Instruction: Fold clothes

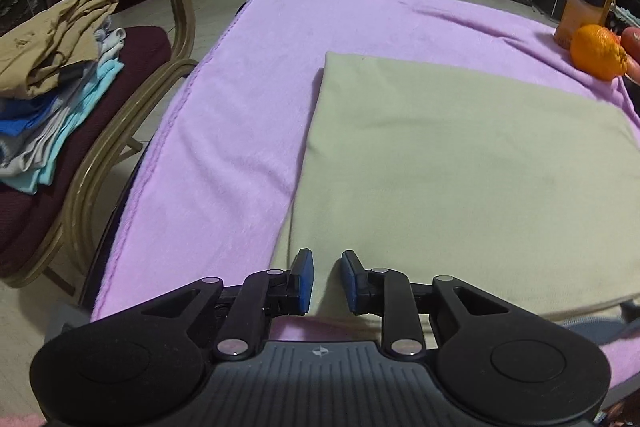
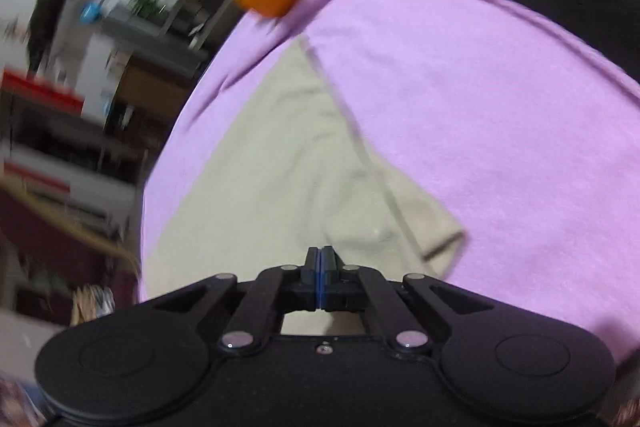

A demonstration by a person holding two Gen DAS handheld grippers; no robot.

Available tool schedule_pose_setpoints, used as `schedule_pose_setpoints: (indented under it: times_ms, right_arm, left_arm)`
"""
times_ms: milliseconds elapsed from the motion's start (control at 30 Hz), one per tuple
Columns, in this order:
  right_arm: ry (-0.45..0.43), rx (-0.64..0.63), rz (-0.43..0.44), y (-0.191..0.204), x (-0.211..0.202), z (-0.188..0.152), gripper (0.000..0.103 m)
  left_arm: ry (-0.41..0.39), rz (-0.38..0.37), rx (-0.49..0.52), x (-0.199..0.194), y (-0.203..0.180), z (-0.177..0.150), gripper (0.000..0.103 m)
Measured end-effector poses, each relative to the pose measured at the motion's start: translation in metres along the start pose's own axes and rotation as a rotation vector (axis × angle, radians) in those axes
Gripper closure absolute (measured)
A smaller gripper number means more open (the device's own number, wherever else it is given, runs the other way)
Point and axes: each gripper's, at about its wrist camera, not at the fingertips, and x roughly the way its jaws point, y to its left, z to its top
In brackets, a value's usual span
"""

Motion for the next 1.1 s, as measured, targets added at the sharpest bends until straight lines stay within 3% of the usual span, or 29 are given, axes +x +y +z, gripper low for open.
schedule_pose_setpoints:
  times_ms: [133,200,333,400,500,600,700,800,1000,1100]
  right_arm:
    - [-0.086,0.080,-0.119,-0.021,-0.027,0.002,0.103]
    - [-0.127,0.106,-0.166,-0.029,-0.040,0.001,0.097]
    - [-0.141,0.093,-0.006,-0.024,-0.050,-0.006,0.094]
    - [-0.096,0.044,0.073,-0.012,-0.047,-0.010,0.088]
    - [0.006,-0.051,0.134,0.010,-0.029,-0.018,0.087]
    - [0.075,-0.107,0.063,0.018,-0.016,-0.024,0.087]
    - [0.061,-0.090,-0.008,0.013,-0.020,-0.024,0.095]
    - [-0.036,-0.098,-0.005,0.020,-0.043,-0.018,0.090]
    - [-0.209,-0.211,0.234,0.089,-0.084,0.017,0.090]
    - [-0.275,-0.297,0.316,0.130,-0.090,0.037,0.088]
  left_arm:
    - [0.006,0.018,-0.052,-0.008,0.015,-0.007,0.077]
    - [-0.018,0.006,-0.089,-0.017,0.022,-0.008,0.080]
    - [-0.059,-0.091,-0.153,-0.032,0.029,-0.008,0.086]
    - [-0.057,-0.153,-0.153,-0.032,0.026,-0.008,0.086]
    - [-0.035,-0.154,-0.090,-0.025,0.011,-0.009,0.086]
    - [0.052,-0.102,-0.043,-0.009,0.004,-0.013,0.080]
    - [0.057,-0.092,-0.056,-0.011,0.008,-0.012,0.081]
    - [-0.013,-0.123,-0.107,-0.029,0.018,0.000,0.086]
    - [-0.263,-0.236,-0.149,-0.081,0.021,0.055,0.087]
    - [-0.334,-0.251,-0.133,-0.087,0.013,0.088,0.086]
